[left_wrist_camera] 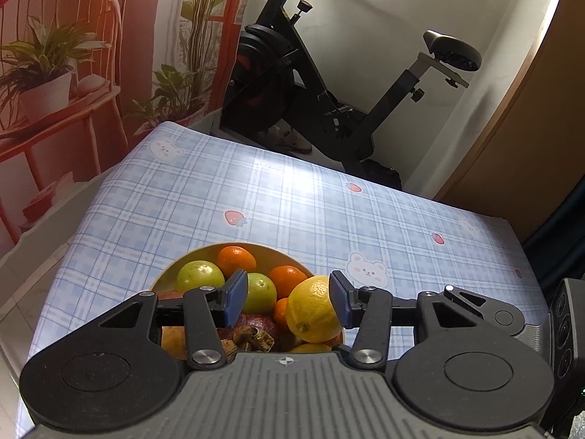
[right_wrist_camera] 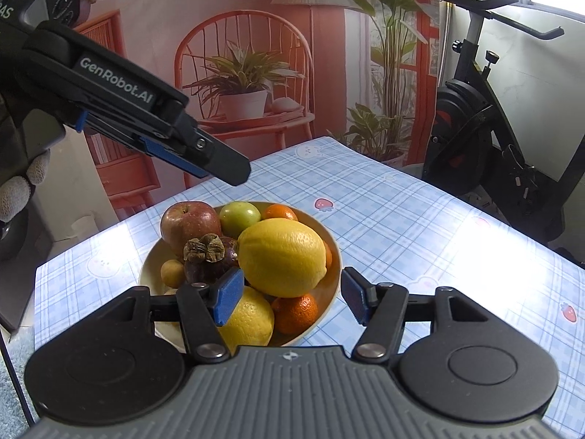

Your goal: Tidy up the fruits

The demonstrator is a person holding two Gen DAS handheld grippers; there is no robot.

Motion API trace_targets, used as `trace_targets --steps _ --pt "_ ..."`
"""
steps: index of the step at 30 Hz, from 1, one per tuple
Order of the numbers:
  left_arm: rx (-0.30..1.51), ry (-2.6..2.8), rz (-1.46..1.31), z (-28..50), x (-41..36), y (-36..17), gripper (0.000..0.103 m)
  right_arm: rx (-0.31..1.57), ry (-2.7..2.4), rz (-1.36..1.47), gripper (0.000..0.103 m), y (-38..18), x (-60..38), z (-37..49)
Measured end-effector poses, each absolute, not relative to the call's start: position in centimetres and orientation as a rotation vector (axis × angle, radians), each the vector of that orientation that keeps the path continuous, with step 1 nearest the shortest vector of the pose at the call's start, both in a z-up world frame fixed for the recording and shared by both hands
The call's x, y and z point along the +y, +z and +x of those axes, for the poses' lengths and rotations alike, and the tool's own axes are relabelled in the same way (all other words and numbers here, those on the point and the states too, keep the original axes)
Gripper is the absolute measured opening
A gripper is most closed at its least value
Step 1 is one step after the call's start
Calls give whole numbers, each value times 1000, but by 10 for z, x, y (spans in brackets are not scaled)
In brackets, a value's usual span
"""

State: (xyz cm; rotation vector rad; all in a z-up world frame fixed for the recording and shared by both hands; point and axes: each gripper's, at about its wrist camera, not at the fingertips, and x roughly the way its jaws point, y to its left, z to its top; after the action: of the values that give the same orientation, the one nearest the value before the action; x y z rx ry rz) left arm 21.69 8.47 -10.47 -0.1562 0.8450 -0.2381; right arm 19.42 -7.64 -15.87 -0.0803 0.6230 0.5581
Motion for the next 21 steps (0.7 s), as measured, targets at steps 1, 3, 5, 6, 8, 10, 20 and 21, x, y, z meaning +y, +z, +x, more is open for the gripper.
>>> trace_targets --steps 1,3,5,6,8,10,20,21 --pt "843 -235 -158 215 86 -104 53 625 555 -81 62 -160 -77 194" --pt "838 -228 -159 212 88 -103 57 633 546 -84 62 -161 -76 195" --pt "827 -218 -150 208 89 -101 57 636 538 -76 62 -162 -77 194" --pt "823 -213 -143 206 90 -100 58 636 534 -70 62 -161 -78 193" --pt "813 -196 -133 202 91 -97 60 631 523 -60 63 -158 -80 189" --pt "794 -174 -125 197 92 -92 69 610 486 -50 70 -150 -85 182" --pt "614 -63 2 129 68 -45 92 460 213 186 103 -84 -154 108" --pt "600 -66 11 121 63 -41 92 465 204 194 103 -80 -159 102"
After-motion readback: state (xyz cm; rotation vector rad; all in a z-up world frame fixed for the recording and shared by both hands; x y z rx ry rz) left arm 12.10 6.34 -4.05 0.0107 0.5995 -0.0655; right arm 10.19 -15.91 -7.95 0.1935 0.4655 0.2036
